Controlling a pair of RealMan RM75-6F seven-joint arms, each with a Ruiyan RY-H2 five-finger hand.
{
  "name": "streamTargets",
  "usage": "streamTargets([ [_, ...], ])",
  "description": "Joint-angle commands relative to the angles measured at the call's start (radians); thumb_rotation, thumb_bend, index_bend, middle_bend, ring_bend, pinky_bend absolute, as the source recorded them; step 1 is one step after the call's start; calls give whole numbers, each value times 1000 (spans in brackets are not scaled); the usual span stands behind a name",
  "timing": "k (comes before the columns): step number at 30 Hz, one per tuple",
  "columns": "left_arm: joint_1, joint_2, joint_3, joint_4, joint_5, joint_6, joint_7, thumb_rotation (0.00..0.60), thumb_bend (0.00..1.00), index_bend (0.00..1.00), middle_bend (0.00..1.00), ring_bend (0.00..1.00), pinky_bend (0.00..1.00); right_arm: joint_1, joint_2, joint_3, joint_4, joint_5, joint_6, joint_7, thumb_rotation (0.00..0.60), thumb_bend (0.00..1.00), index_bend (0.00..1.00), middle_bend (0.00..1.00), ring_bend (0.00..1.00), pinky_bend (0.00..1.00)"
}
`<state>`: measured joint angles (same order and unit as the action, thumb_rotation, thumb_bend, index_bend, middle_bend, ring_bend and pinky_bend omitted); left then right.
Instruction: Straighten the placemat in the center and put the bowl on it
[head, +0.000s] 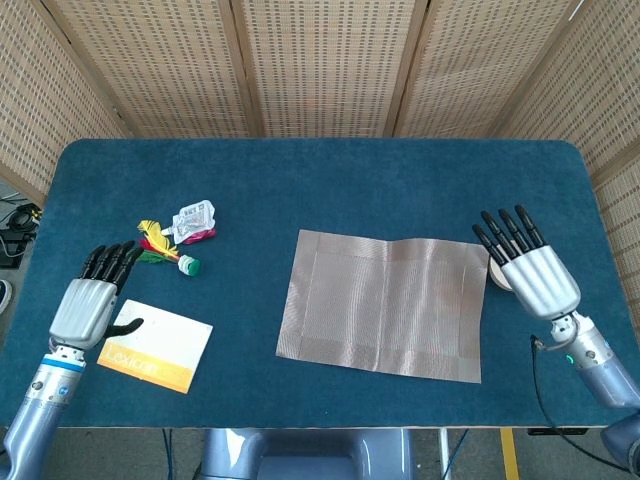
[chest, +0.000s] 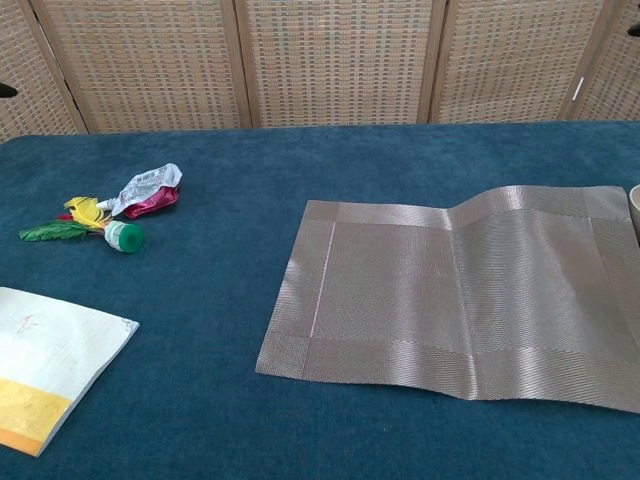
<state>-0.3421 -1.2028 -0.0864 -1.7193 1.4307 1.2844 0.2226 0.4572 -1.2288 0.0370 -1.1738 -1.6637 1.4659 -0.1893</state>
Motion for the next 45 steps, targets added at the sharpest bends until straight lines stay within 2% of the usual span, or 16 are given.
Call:
streamTargets([
  [1,-86,-77,29,201,171,-53,-173,600,0,0,0,0,0,-79,30,-18,-142,69,12,112,600,0,0,0,0,0],
  [3,-119,-107,37,280,229,-57,-238,600,0,23,0,0,0,-100,40,-25,-201,90,5,153,600,0,0,0,0,0],
  [7,-192,-183,52,445,330,-56,-343,600,0,135,0,0,0,-142,38,-31,-280,123,13,170,600,0,0,0,0,0],
  [11,-261,-254,58,575,383,-85,-340,600,0,187,0,0,0,-175,11,-35,-314,135,32,160,600,0,0,0,0,0],
  [19,-412,-412,73,723,432,-195,-379,600,0,260,0,0,0,-202,-42,-30,-268,131,42,163,600,0,15,0,0,0],
  [21,-469,-479,82,762,452,-241,-356,600,0,277,0,0,0,-204,-46,-26,-257,131,35,154,600,0,17,0,0,0],
  [28,-514,-558,107,819,452,-257,-335,600,0,314,0,0,0,-212,-48,-17,-250,124,30,164,600,0,24,0,0,0],
  [45,-562,-622,140,845,417,-270,-300,600,0,316,0,0,0,-228,-44,4,-252,108,33,179,600,0,40,0,0,0],
])
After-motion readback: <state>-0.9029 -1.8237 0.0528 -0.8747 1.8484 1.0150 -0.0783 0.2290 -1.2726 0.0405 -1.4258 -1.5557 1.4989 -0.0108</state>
